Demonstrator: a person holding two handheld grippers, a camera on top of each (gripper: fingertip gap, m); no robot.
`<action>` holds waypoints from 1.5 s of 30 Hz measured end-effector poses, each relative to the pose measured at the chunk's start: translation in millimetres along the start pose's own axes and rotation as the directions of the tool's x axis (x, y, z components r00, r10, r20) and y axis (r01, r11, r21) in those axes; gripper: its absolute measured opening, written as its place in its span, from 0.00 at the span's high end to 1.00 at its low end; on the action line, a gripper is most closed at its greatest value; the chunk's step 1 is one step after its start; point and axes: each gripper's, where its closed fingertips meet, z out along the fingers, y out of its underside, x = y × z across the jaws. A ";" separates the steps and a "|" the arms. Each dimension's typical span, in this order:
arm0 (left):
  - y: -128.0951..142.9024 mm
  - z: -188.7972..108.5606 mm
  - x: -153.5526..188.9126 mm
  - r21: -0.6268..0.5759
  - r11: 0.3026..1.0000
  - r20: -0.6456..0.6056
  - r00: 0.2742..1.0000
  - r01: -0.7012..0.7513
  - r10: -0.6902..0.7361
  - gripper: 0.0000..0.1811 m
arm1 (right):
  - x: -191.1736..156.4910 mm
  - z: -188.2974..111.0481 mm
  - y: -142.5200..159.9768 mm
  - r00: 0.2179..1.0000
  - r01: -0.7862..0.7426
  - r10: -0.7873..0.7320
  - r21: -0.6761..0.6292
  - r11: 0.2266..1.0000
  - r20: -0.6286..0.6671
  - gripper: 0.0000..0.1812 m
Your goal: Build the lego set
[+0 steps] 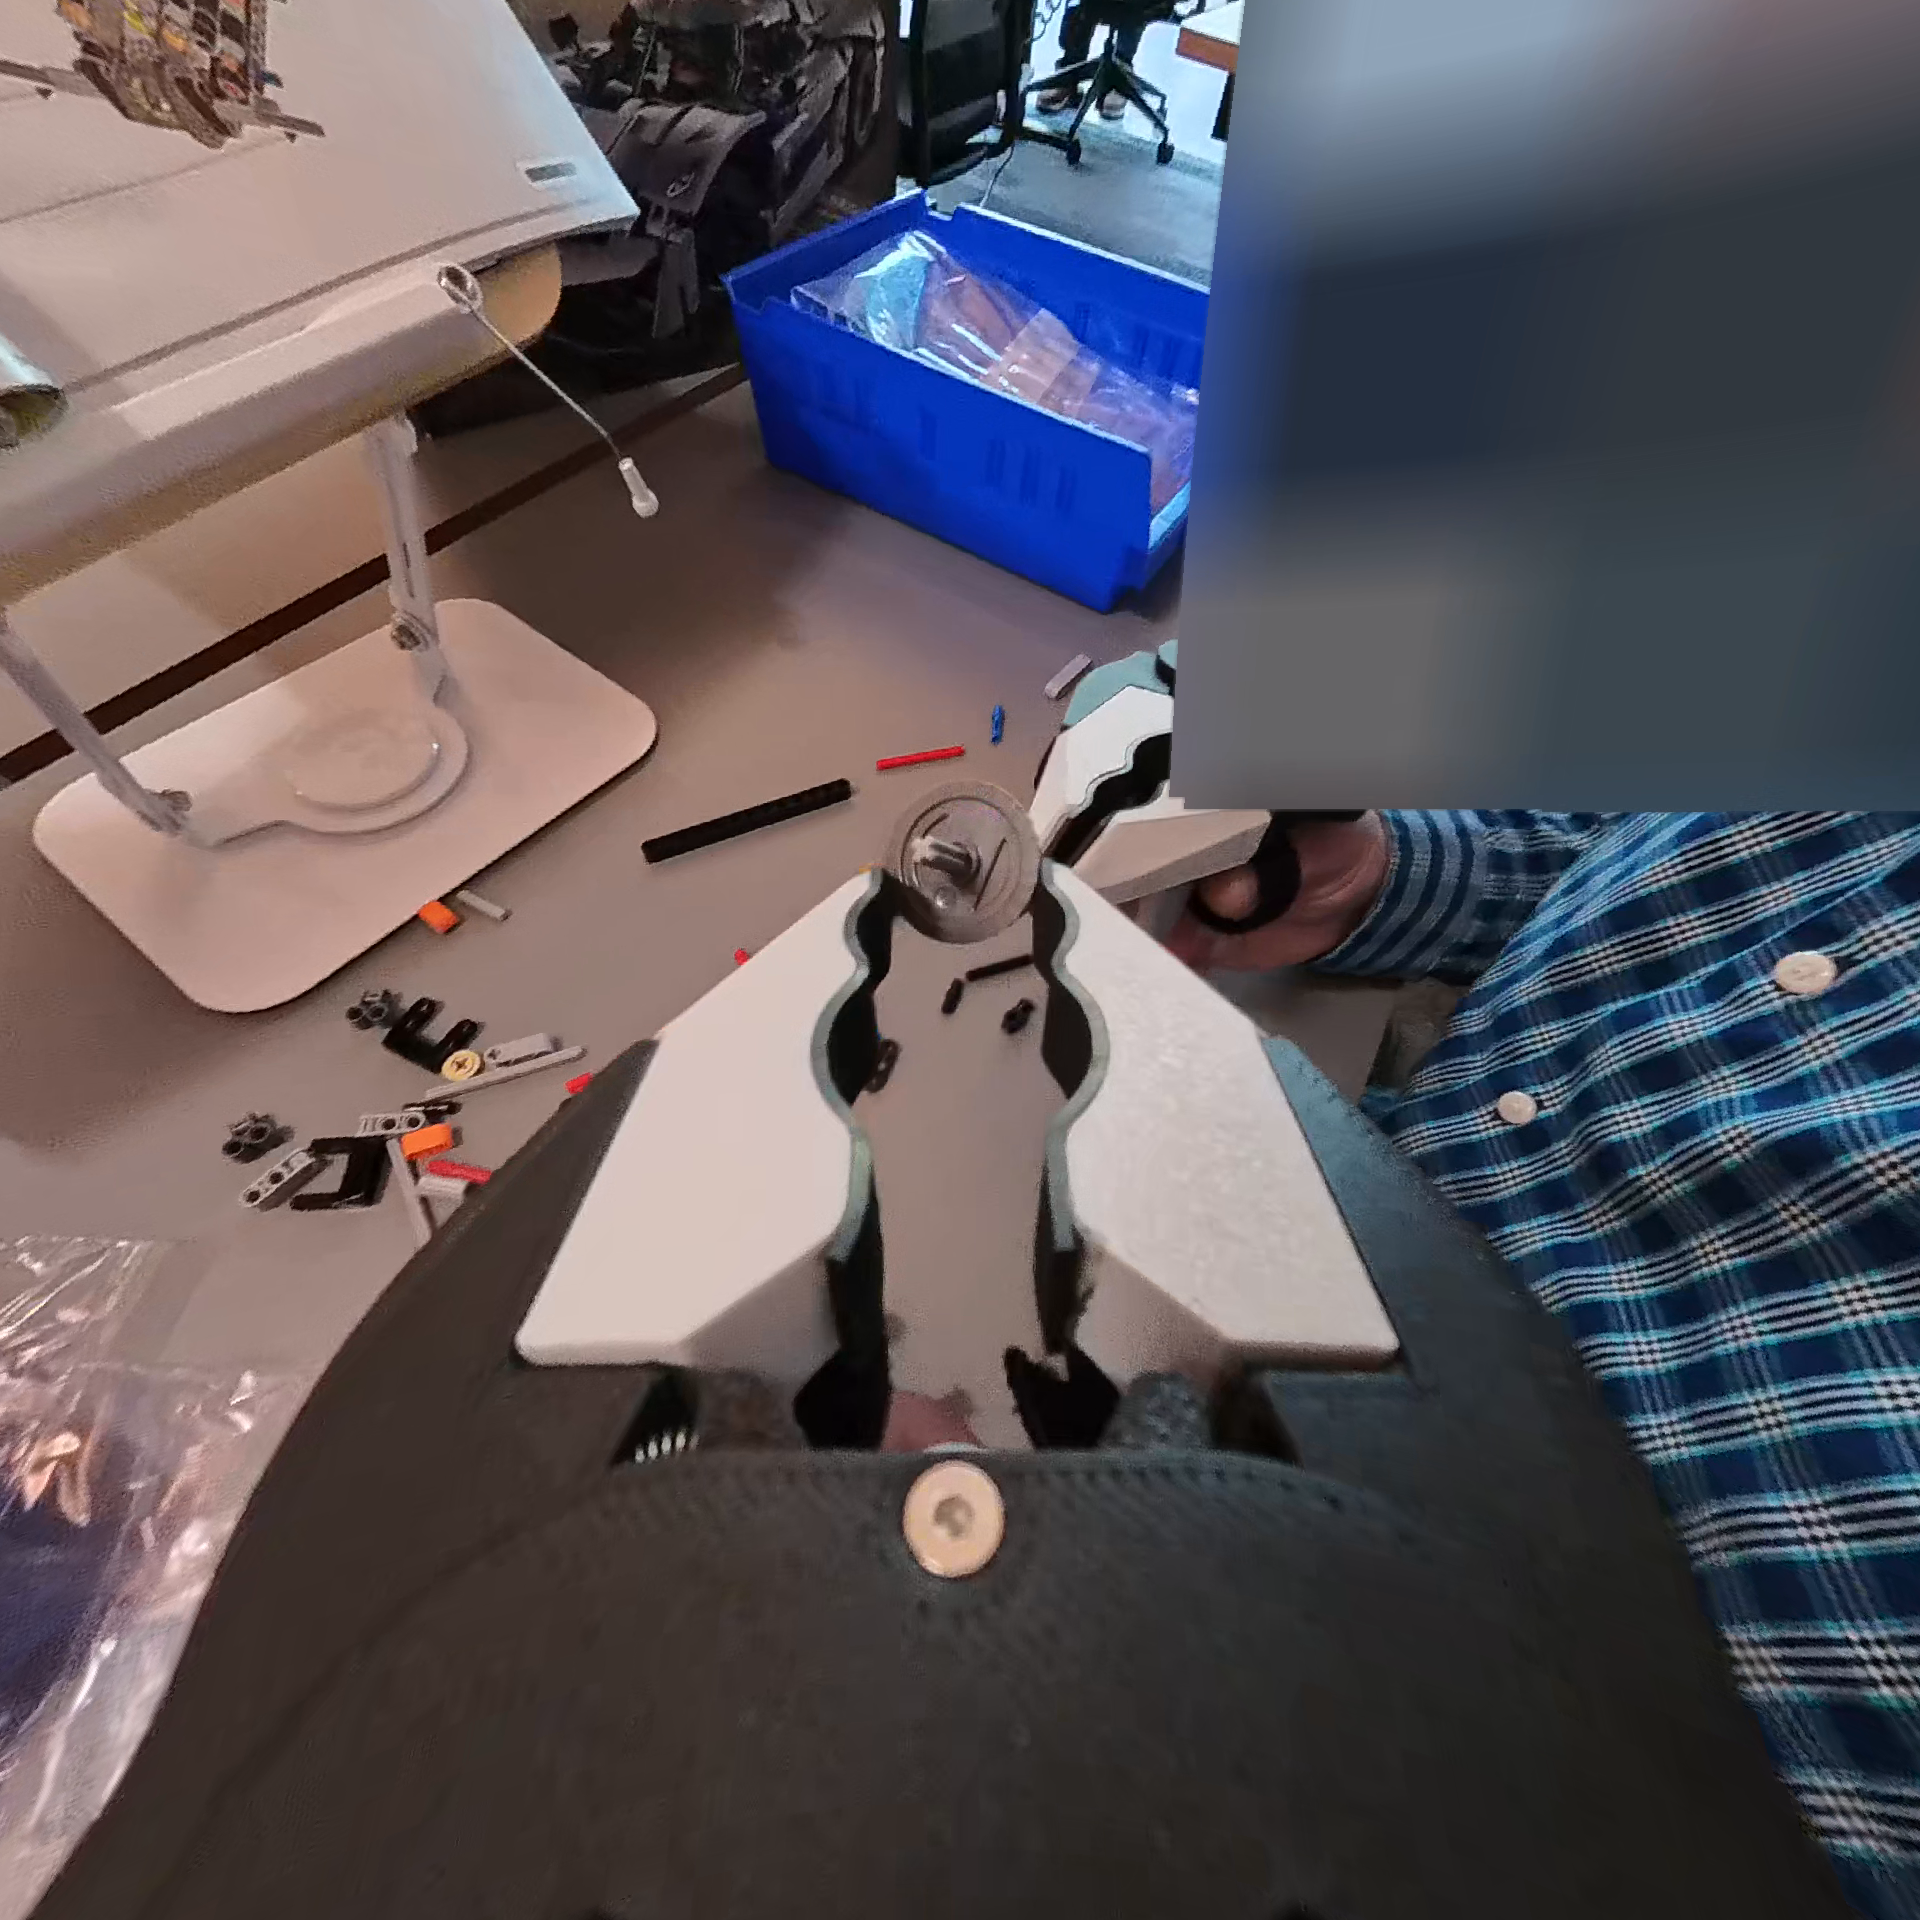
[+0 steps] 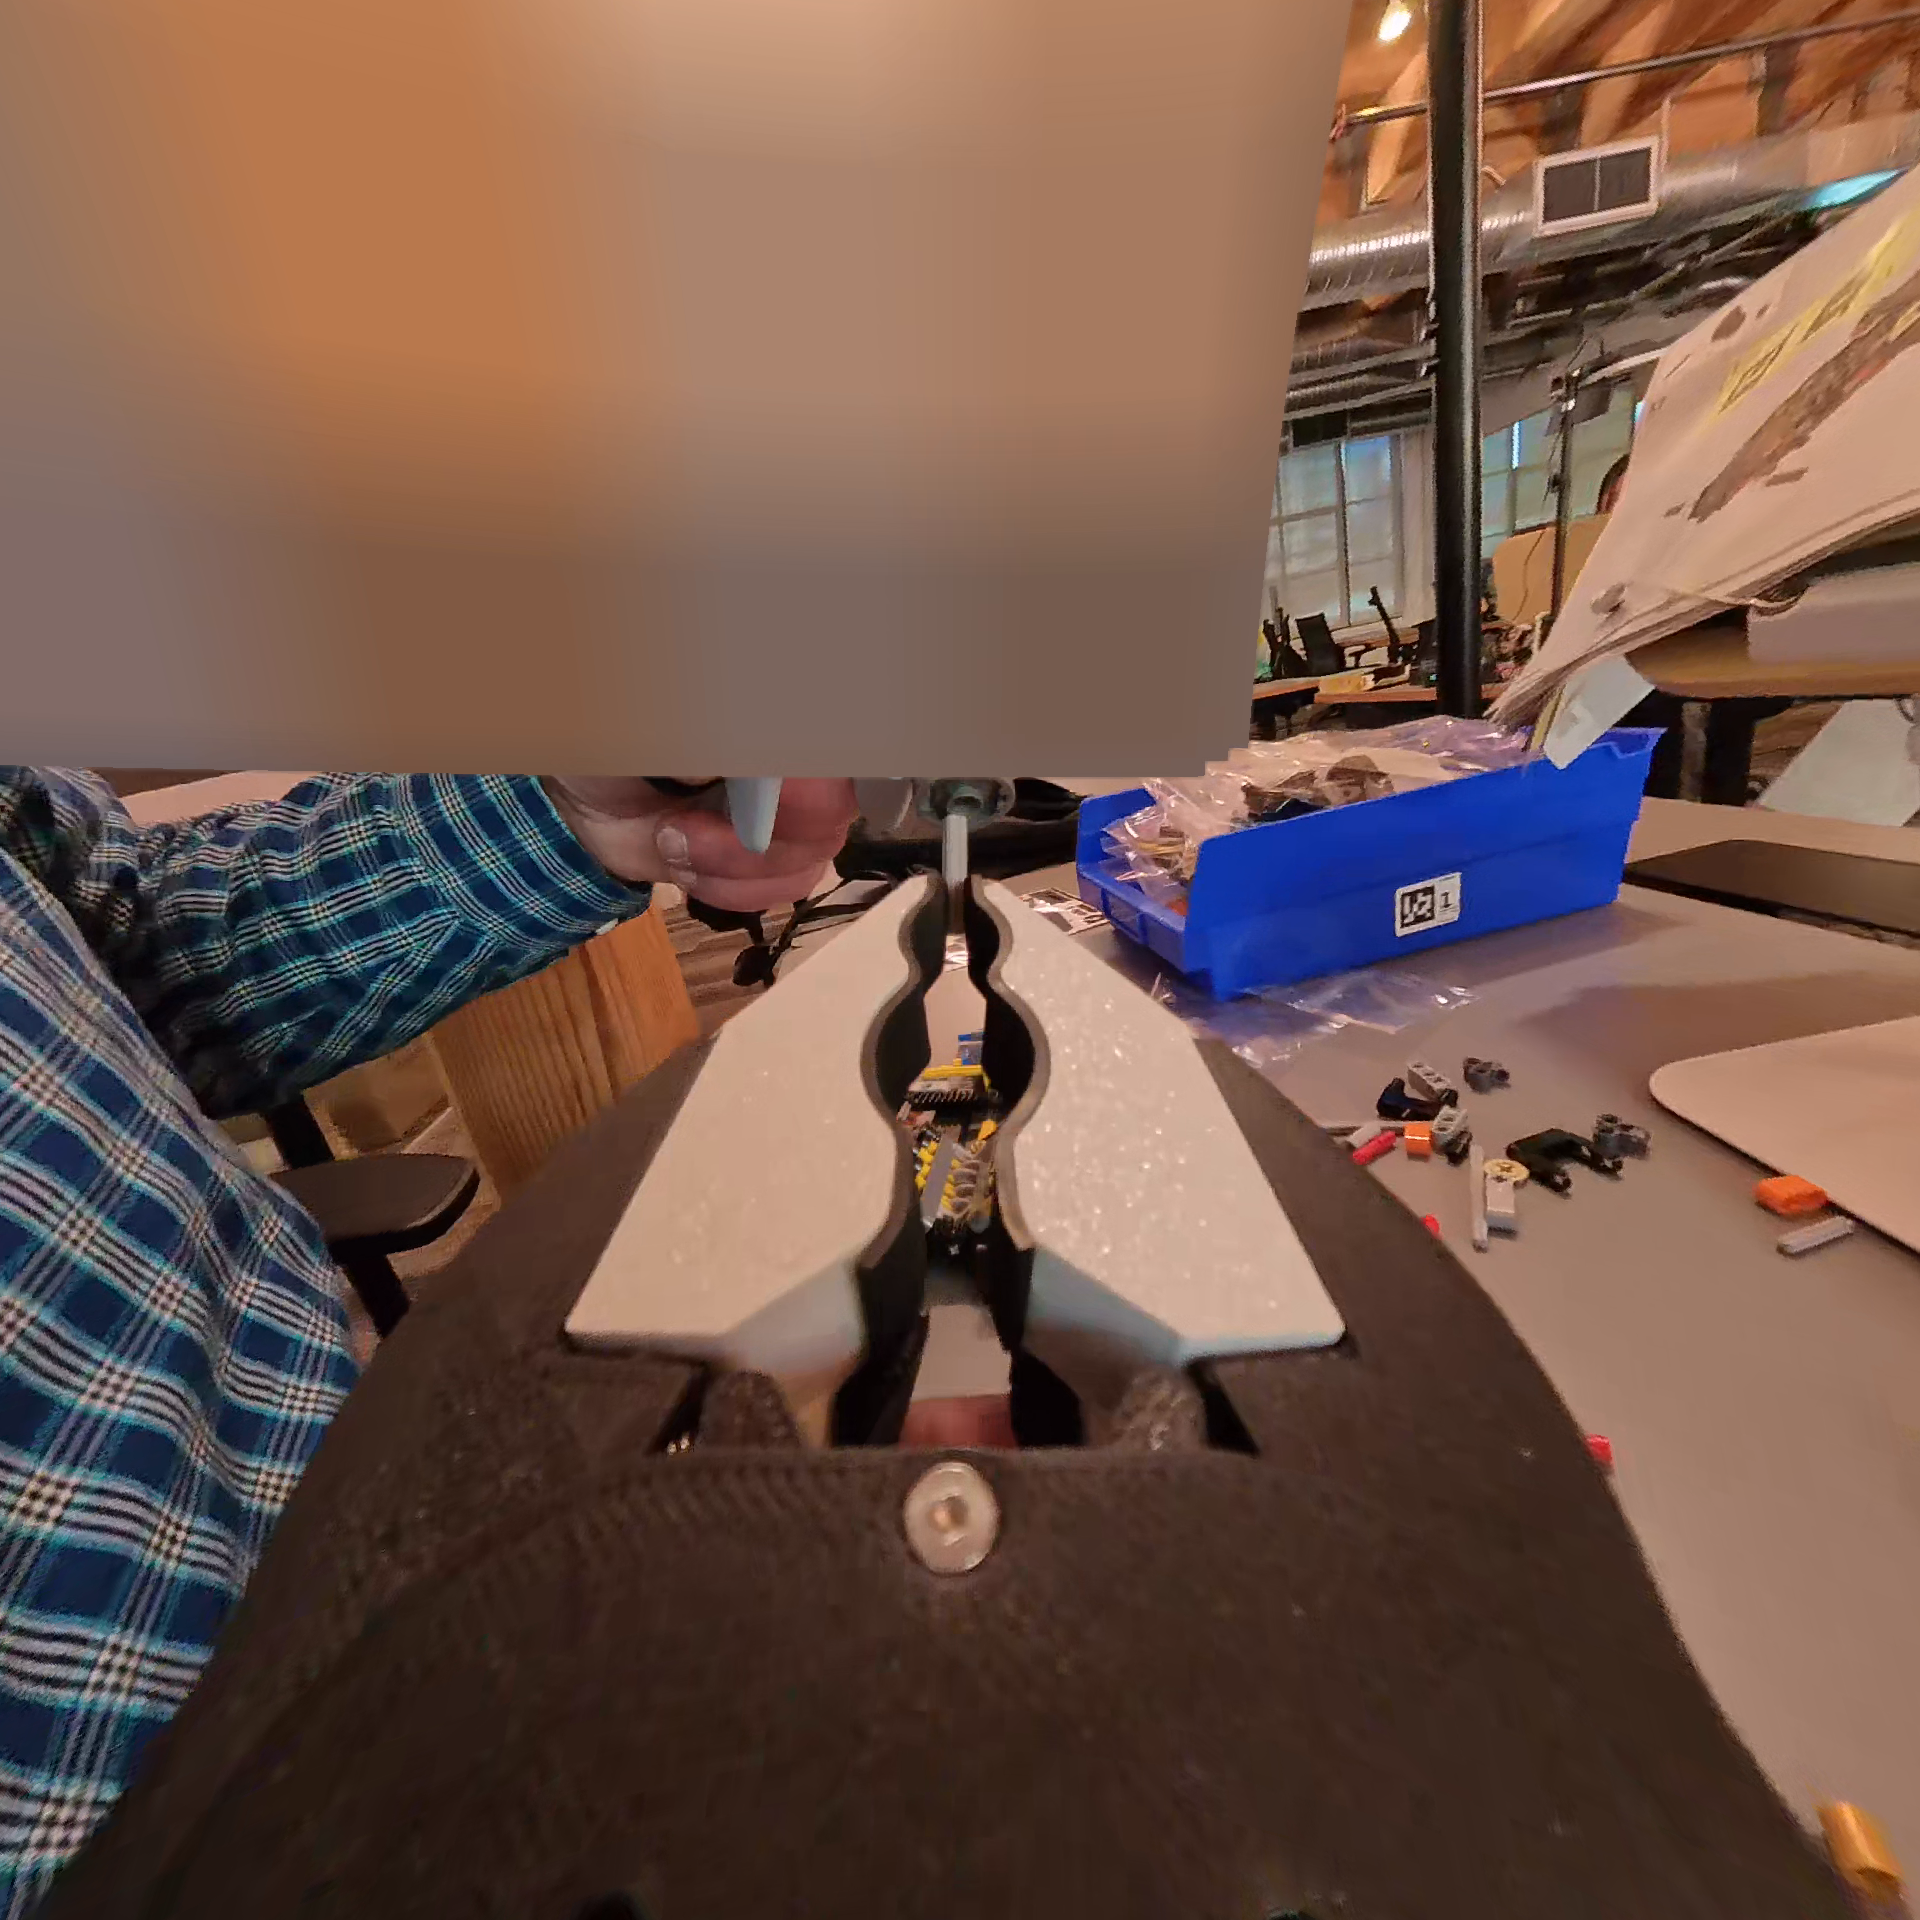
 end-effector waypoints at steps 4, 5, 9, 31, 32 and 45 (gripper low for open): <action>-6.4 4.3 4.6 0.005 1.000 -0.020 0.999 0.026 -0.026 0.87 | 0.5 -4.9 -8.4 0.999 0.026 -0.026 0.016 1.000 -0.023 1.00; -8.0 5.1 5.8 0.006 1.000 -0.024 0.999 0.031 -0.030 0.86 | 0.2 -6.1 -10.2 0.999 0.029 -0.029 0.021 0.999 -0.024 1.00; -13.6 7.5 11.5 -0.004 0.999 -0.027 0.999 0.034 -0.034 0.86 | -0.9 -9.7 -14.6 0.997 0.060 -0.059 0.024 0.998 -0.040 1.00; -3.2 6.3 14.3 -0.262 0.954 0.057 0.985 -0.144 0.164 0.86 | -1.7 -10.1 -10.7 0.887 0.411 -0.423 -0.104 0.906 -0.186 1.00; -3.1 6.0 14.7 -0.272 0.950 0.056 0.983 -0.156 0.177 0.86 | -1.9 -10.0 -10.3 0.878 0.425 -0.440 -0.112 0.898 -0.189 1.00; -1.5 4.8 17.3 -0.362 0.892 0.018 0.954 -0.272 0.299 0.86 | -5.2 -10.9 -9.6 0.919 0.359 -0.369 -0.094 0.928 -0.137 1.00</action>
